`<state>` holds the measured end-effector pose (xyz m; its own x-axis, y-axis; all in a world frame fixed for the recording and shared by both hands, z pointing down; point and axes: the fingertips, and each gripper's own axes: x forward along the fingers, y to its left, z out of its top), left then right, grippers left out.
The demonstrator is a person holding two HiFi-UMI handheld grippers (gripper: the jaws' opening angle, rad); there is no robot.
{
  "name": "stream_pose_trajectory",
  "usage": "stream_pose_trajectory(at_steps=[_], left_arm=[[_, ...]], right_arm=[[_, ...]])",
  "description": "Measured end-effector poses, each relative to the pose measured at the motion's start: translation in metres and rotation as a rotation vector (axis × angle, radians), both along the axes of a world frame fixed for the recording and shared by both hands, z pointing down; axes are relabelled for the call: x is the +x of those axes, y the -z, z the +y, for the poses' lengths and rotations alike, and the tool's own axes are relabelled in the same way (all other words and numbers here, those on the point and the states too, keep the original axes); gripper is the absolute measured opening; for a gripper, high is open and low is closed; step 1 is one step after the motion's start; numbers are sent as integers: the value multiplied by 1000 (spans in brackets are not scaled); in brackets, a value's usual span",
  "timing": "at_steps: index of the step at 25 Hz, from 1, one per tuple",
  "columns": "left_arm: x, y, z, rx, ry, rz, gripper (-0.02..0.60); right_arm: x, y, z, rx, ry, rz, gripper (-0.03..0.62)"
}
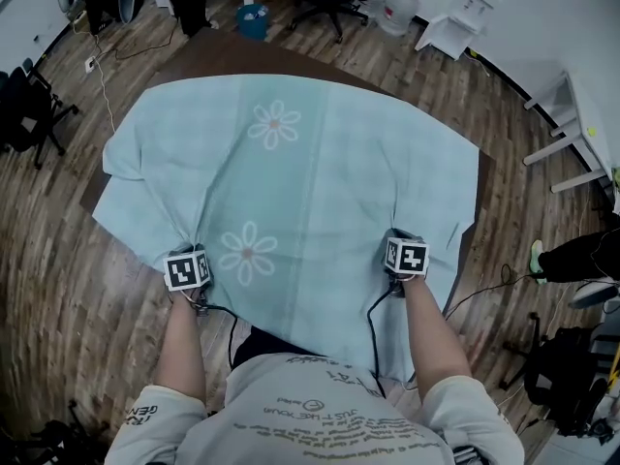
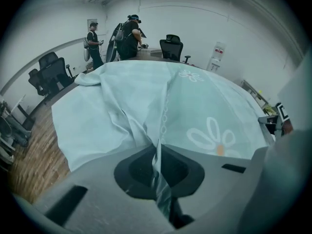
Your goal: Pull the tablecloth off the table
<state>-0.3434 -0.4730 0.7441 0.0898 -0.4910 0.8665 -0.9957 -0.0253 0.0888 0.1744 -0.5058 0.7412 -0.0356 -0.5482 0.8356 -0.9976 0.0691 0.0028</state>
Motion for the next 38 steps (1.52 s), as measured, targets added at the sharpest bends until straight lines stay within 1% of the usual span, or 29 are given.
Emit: stream_pose_trajectory(at_steps=[2, 4, 8, 12, 15, 18, 21, 24, 29, 34, 38], left_arm=[[3, 11, 3, 24, -6, 4, 15], [9, 24, 7, 56, -21, 1, 15], [31, 52, 10, 121, -69, 21, 15], [68, 92, 12, 222, -122, 47, 15], [93, 120, 14, 295, -165, 62, 14], [112, 144, 15, 347, -198, 68, 15], [128, 164, 12, 385, -207, 88, 15], [148, 186, 8, 421, -222, 125, 15], [191, 219, -1, 489, -291, 147, 15], [229, 261, -12, 580, -349, 194, 15], [257, 289, -19, 639, -408, 220, 15]], right_arm=[[-1, 4, 2, 20, -10, 4, 17], [-2, 15, 4, 62, -20, -1, 16], [-10, 45, 10, 149, -28, -60, 15], [-19, 69, 19, 212, -8, -88, 15], [-33, 93, 25, 281, 22, -94, 15], [-49, 123, 33, 357, 62, -104, 15], [-57, 152, 41, 423, 92, -113, 15], [-54, 179, 48, 479, 94, -123, 15], [-41, 221, 53, 561, 59, -156, 15], [-42, 266, 51, 648, 68, -155, 15], [-39, 294, 45, 714, 42, -157, 15]])
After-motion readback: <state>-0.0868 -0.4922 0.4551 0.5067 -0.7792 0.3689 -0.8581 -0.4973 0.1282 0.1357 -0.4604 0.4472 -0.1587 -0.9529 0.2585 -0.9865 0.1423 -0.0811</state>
